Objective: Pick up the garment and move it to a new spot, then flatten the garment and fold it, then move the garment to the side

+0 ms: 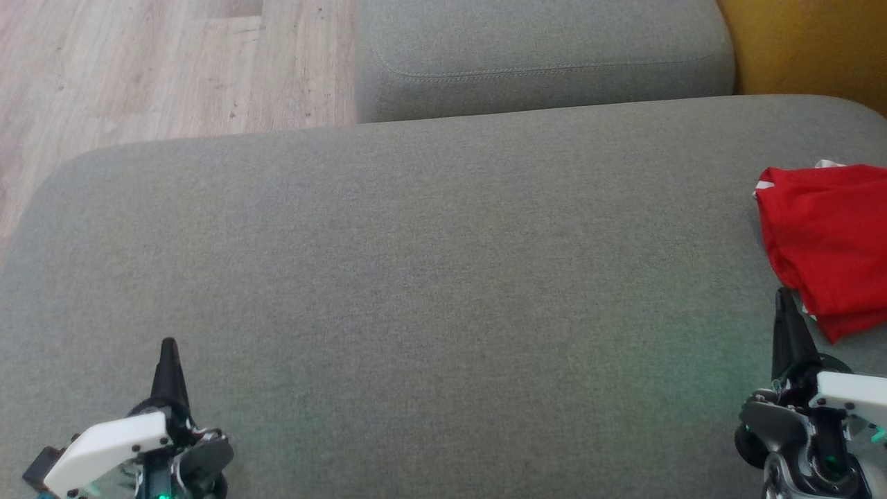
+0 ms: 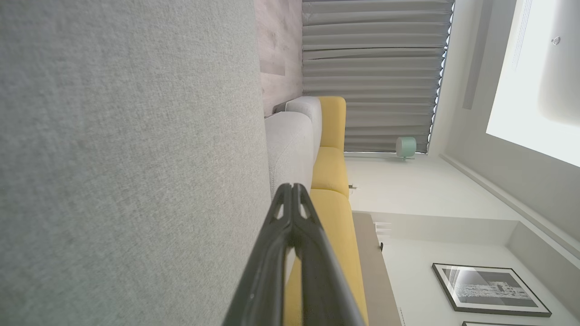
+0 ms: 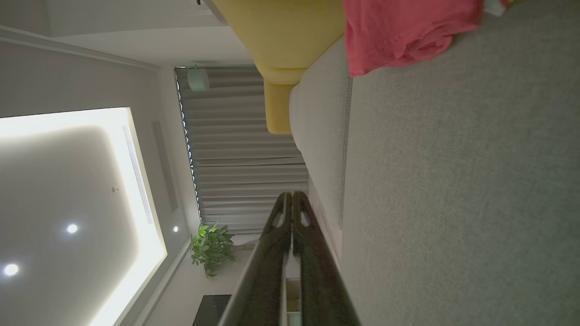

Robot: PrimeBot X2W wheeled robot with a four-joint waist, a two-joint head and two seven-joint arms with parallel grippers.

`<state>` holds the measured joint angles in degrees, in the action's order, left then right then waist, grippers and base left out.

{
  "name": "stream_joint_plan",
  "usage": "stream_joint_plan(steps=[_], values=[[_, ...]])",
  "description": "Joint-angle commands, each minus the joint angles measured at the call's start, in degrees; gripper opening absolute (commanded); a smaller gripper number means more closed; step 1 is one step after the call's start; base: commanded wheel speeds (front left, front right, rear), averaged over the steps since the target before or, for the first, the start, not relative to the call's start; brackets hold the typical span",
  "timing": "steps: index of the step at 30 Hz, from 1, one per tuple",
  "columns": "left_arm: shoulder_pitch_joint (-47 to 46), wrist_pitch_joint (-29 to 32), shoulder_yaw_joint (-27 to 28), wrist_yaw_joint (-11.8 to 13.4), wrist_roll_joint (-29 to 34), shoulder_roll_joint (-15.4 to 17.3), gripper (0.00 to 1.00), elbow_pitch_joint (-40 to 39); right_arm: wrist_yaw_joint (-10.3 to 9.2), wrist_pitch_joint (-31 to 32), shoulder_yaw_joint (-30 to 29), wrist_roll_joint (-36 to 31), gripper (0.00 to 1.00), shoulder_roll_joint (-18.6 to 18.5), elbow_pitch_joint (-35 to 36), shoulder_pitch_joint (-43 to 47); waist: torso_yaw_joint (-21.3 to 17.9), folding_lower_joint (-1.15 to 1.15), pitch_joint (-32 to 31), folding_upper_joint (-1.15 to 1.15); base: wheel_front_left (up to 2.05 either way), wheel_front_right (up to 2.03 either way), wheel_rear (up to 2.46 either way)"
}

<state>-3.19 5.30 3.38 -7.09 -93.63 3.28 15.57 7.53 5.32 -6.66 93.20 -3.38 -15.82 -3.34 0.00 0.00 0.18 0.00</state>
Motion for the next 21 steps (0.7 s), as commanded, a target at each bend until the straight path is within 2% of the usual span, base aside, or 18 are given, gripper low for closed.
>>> stream_joint_plan(steps=[1,21], values=[[-2.9,0.3,2.0,-0.4,0.6,0.4,0.00,-1.6,-0.04,0.5,1.0,-0.3,0.00,-0.1,1.8,-2.8,0.0,0.00,0.0,0.00,0.00,0.00,0.00],[-2.9,0.5,2.3,-0.4,0.8,0.2,0.00,-1.6,-0.04,0.7,0.8,-0.5,0.00,0.0,1.8,-2.8,0.0,0.00,0.0,0.00,0.00,0.00,0.00]])
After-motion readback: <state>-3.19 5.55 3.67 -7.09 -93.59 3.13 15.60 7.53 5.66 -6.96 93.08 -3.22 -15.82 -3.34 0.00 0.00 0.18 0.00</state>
